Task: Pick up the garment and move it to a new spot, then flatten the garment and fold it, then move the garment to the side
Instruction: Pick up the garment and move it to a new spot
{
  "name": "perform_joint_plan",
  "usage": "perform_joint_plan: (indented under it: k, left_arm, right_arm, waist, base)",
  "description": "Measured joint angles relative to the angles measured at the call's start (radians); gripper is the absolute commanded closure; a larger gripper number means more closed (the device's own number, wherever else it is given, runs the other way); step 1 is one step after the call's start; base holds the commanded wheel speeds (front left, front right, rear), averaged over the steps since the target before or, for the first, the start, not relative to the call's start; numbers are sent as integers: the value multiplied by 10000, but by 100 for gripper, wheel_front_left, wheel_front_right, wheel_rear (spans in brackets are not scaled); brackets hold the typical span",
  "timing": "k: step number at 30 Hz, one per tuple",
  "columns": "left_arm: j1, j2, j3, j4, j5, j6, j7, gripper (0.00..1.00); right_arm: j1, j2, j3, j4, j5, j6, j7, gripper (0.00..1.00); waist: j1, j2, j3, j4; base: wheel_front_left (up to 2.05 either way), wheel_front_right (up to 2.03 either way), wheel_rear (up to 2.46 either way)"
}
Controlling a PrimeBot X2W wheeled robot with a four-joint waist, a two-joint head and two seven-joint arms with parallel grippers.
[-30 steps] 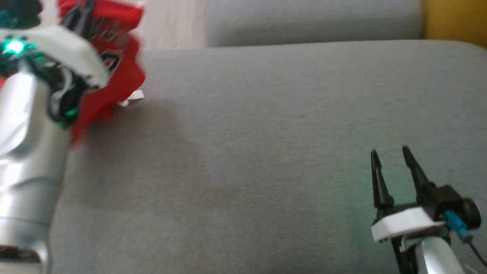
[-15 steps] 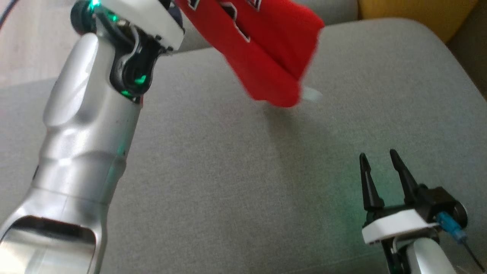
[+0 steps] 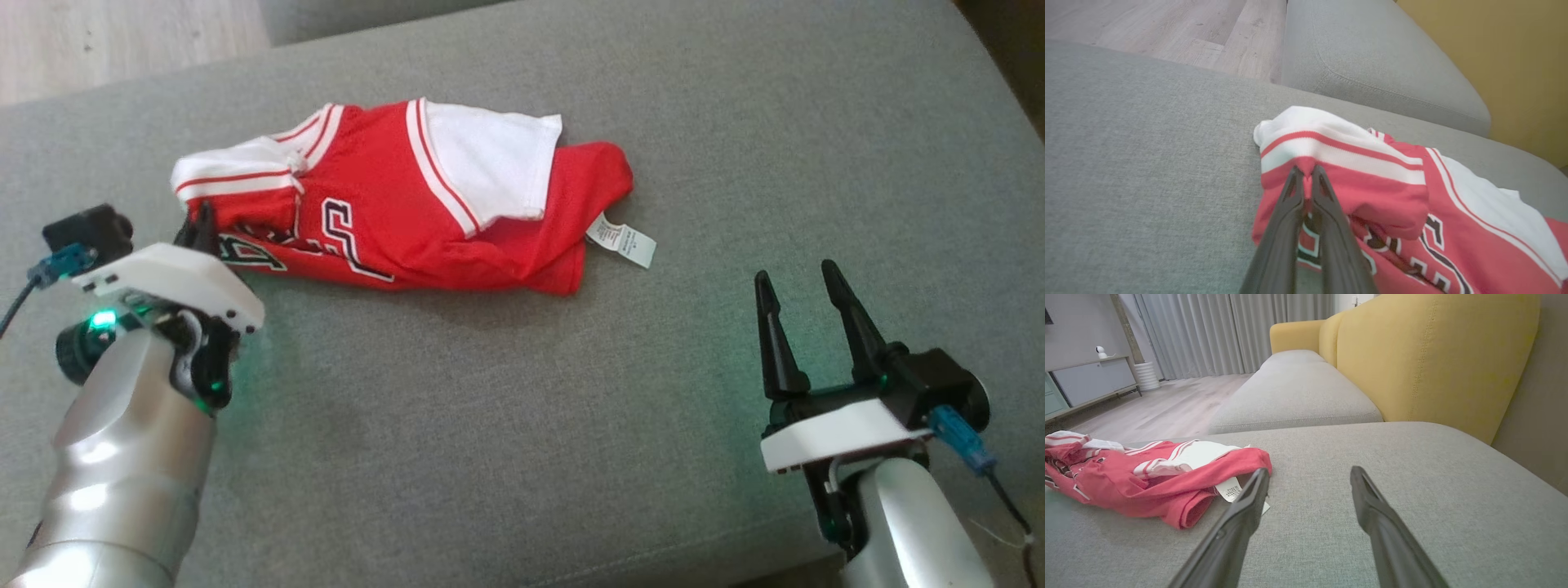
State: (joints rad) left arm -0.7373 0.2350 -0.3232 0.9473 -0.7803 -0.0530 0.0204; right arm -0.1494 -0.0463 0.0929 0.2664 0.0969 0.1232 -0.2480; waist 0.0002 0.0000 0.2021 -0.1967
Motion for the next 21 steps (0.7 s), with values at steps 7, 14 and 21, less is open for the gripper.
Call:
perform_joint_plan:
  k: [7,14,21]
  left_arm:
    - [-40,84,-249,771,468,-98,-1032,0]
    - [-510,73,-552,842,769,-403,-1653,0]
    - [-568,73,-943,568,1122,-531,-2349,0]
  right_arm:
    - [-48,0,-105,19,-46,0,0,0]
    - [-38,0,-362,75,-190,0,0,0]
    - [176,0,-792,155,-372,0,0,0]
  waist:
    - [-2,0,64,199]
    - [-2,0,-251,586]
    - [-3,0,-1090,1132]
  base:
    - [0,0,0]
    - [0,0,0]
    - [0,0,0]
